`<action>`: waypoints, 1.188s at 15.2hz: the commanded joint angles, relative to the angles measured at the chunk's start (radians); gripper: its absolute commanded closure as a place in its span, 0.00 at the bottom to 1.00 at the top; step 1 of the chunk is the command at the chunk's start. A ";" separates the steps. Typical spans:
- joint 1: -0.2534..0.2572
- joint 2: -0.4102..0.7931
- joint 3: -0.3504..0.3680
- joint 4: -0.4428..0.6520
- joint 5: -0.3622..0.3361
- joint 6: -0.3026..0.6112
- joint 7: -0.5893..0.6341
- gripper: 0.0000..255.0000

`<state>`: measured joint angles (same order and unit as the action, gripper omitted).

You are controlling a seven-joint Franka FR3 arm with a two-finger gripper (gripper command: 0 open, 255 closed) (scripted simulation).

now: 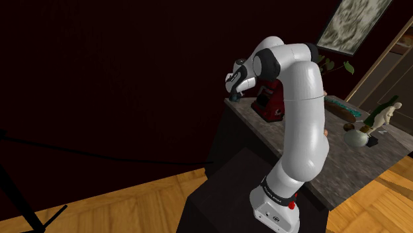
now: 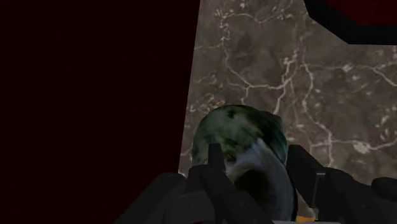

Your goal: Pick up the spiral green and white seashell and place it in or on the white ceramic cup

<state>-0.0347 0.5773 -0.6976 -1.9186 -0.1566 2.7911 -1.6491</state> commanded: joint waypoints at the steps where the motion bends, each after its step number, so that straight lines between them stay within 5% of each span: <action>1: 0.001 0.004 0.004 -0.003 0.000 -0.001 0.000 1.00; 18: 0.036 -0.087 -0.034 0.015 -0.027 -0.100 -0.021 1.00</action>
<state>-0.0020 0.5006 -0.7273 -1.9068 -0.1804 2.7027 -1.6665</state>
